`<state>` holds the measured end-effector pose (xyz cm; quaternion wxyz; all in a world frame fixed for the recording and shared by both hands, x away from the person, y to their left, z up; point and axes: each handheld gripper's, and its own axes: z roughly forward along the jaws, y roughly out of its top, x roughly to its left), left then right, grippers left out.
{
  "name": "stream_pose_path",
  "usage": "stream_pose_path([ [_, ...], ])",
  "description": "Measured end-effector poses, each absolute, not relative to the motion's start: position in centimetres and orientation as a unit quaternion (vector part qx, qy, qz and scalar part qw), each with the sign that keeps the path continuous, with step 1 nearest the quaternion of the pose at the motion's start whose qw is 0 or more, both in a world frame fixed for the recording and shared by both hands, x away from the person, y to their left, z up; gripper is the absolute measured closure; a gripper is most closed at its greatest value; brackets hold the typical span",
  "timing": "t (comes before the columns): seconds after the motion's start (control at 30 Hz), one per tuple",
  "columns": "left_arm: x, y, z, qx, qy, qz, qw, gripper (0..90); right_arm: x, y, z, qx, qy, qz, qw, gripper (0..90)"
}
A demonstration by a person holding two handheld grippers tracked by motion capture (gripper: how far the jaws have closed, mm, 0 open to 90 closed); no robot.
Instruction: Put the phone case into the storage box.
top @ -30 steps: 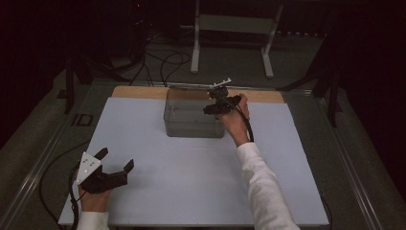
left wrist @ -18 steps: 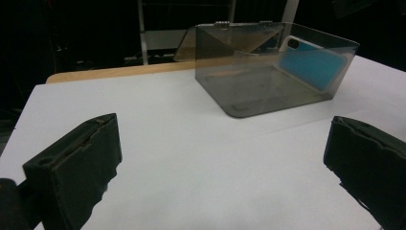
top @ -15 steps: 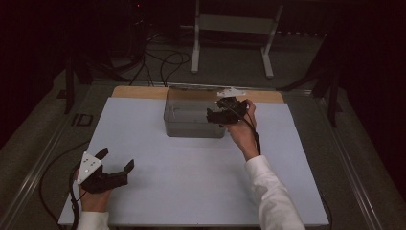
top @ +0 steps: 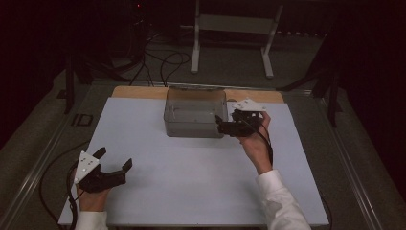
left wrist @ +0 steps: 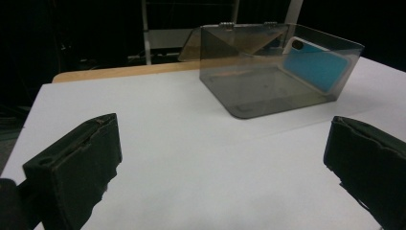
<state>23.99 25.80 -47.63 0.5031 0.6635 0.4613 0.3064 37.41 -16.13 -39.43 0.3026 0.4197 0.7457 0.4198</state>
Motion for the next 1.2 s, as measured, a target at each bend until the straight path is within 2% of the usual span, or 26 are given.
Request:
stream_pose_path([
  [0.53,24.1,25.8,-46.9,0.683,0.455,0.306,0.483,0.2,32.1,-20.8,-42.6,0.414,0.731,0.440,0.316,9.7],
  [0.73,24.2,25.9,-46.6,0.688,0.450,0.306,0.481,0.2,30.5,-21.8,-42.6,0.397,0.732,0.445,0.330,9.7],
  [1.2,23.9,26.8,-46.0,0.681,0.452,0.310,0.485,0.2,28.4,-24.3,-43.1,0.410,0.734,0.437,0.319,9.7],
])
